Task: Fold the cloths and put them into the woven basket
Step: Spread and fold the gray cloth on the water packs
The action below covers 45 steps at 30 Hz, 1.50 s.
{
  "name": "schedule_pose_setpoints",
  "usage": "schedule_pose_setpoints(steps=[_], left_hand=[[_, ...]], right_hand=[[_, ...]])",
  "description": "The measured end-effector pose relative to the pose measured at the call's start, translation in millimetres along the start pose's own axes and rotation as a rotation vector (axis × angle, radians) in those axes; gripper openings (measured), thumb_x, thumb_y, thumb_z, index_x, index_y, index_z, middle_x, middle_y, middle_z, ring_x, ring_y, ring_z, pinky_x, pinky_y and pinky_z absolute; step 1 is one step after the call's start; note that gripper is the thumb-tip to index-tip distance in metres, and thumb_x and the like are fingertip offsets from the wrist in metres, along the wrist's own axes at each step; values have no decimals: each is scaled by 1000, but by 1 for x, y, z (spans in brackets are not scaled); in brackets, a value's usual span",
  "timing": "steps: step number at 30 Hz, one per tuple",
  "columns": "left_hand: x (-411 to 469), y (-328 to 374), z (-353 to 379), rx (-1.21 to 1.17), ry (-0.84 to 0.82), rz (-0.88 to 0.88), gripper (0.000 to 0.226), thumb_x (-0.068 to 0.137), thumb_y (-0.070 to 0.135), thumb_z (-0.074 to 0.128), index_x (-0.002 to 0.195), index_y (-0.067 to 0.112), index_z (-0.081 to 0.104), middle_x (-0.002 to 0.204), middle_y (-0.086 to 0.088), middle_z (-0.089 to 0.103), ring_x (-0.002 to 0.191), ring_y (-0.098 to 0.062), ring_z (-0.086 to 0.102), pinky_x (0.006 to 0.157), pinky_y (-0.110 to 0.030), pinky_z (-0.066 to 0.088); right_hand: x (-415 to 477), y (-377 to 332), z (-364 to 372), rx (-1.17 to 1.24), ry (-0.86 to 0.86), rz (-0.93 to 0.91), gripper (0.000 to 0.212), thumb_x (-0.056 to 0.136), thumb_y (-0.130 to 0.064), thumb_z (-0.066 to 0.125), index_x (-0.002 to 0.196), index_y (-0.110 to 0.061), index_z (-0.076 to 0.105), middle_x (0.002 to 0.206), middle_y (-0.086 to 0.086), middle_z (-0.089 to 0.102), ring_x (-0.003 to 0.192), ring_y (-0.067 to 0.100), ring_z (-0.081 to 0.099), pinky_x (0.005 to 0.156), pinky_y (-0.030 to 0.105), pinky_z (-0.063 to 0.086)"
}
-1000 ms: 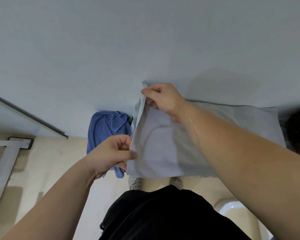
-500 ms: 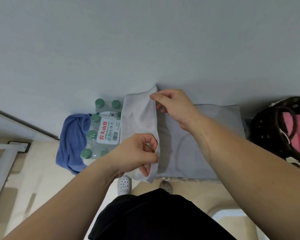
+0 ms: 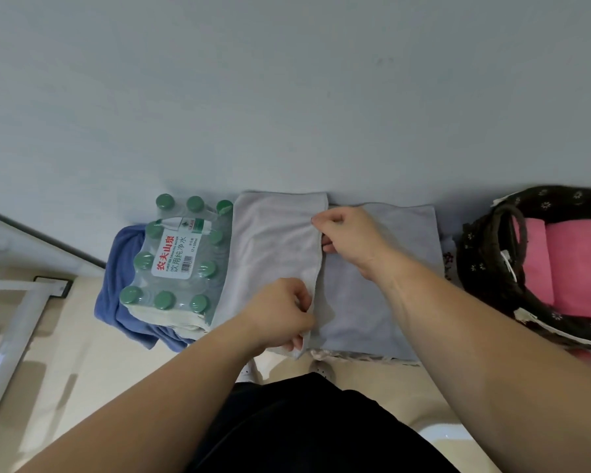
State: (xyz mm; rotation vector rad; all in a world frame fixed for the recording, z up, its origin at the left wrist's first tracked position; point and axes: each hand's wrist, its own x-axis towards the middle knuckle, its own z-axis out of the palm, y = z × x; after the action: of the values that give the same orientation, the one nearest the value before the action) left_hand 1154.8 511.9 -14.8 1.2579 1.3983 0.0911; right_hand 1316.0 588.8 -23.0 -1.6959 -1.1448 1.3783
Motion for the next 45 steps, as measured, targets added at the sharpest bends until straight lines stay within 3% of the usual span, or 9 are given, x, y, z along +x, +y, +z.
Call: schedule_pose_setpoints(steps=[4, 8, 11, 15, 19, 26, 30, 40, 45], left_hand=[[-4, 14, 10, -9, -33, 31, 14, 78, -2, 55, 92, 0, 56, 65, -20, 64, 51, -27, 67, 54, -36, 56], [-4, 18, 16, -3, -44, 36, 14, 84, 14, 66, 93, 5, 60, 72, -18, 71, 52, -23, 65, 50, -31, 52], [-4, 13, 1, 20, 166, 65, 20, 90, 26, 66, 83, 7, 62, 64, -11, 71, 43, -20, 59, 42, -23, 44], [-15, -14, -37, 17, 504, 32, 22, 87, 29, 67, 74, 11, 63, 61, -5, 69, 48, -22, 62, 54, -35, 54], [-34, -53, -61, 12, 657, -103, 22, 80, 39, 67, 72, 19, 63, 64, -1, 68, 62, -27, 68, 60, -48, 60], [-35, -94, -52, 312, 466, -203, 38, 89, 57, 44, 95, 26, 65, 83, -3, 71, 69, -25, 69, 71, -41, 60], [-31, -95, -48, 230, 422, -186, 34, 96, 46, 44, 79, 23, 62, 78, -2, 65, 72, -26, 61, 70, -33, 52], [-49, -95, -61, -19, 492, -99, 27, 86, 34, 68, 74, 10, 61, 71, -4, 66, 57, -24, 62, 49, -27, 44], [-54, -96, -89, -235, 398, -75, 28, 84, 22, 72, 70, 7, 53, 57, -6, 53, 44, -18, 48, 40, -22, 34]], right_hand=[[-2, 2, -17, -56, 115, -43, 17, 90, -33, 67, 92, -18, 75, 86, -1, 74, 75, 18, 70, 72, 36, 60], [5, 13, -31, -470, 105, -107, 32, 86, -42, 67, 86, -10, 71, 89, 1, 65, 77, 17, 63, 77, 32, 50], [4, 12, -24, -820, -5, -105, 49, 87, -48, 65, 124, -15, 64, 131, 11, 45, 111, 27, 57, 101, 32, 43], [-2, -4, 10, -957, 77, -392, 48, 89, -48, 61, 125, -18, 62, 126, 10, 47, 115, 31, 49, 99, 37, 42], [3, -22, 57, -1045, -114, -549, 37, 98, -39, 47, 126, -18, 59, 127, 10, 48, 117, 32, 45, 97, 41, 41], [28, -50, 104, -1480, -341, -617, 40, 93, -10, 44, 131, -21, 52, 121, 13, 44, 108, 34, 50, 79, 39, 38], [34, -59, 112, -1673, -291, -607, 37, 93, -8, 47, 128, -15, 57, 124, 11, 47, 112, 31, 52, 77, 39, 34], [34, -64, 108, -1494, -91, -640, 24, 88, 2, 48, 103, -12, 62, 104, 7, 54, 96, 30, 56, 65, 36, 35], [36, -68, 120, -1339, -36, -617, 23, 89, 1, 44, 103, -9, 58, 104, 11, 53, 90, 34, 56, 64, 36, 33]])
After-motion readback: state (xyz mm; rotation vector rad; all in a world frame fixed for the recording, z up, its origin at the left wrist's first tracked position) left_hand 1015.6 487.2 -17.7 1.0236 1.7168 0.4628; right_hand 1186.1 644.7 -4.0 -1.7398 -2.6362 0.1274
